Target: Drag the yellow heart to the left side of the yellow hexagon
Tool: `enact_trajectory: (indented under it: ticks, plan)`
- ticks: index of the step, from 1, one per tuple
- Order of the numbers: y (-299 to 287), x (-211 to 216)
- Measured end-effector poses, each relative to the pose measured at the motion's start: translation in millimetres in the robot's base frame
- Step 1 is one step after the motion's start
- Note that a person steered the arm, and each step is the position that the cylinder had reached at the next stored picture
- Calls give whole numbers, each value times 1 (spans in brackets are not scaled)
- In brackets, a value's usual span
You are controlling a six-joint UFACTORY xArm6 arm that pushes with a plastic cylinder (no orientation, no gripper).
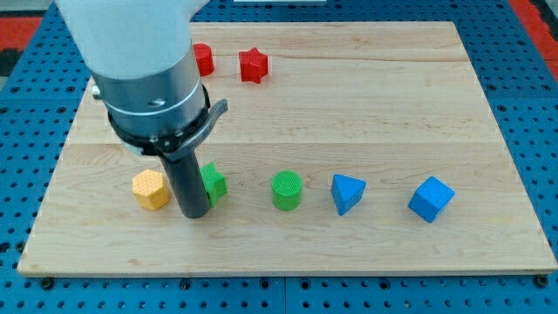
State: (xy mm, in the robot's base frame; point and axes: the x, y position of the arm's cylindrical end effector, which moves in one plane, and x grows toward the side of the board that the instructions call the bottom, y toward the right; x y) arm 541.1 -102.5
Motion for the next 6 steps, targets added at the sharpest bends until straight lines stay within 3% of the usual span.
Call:
enact_trajectory:
  ticks: [1, 2, 3, 4, 6]
  plan:
    - [28, 40]
    - [4, 68]
    - [-96, 60]
    - [-140, -19]
    - [-117, -172]
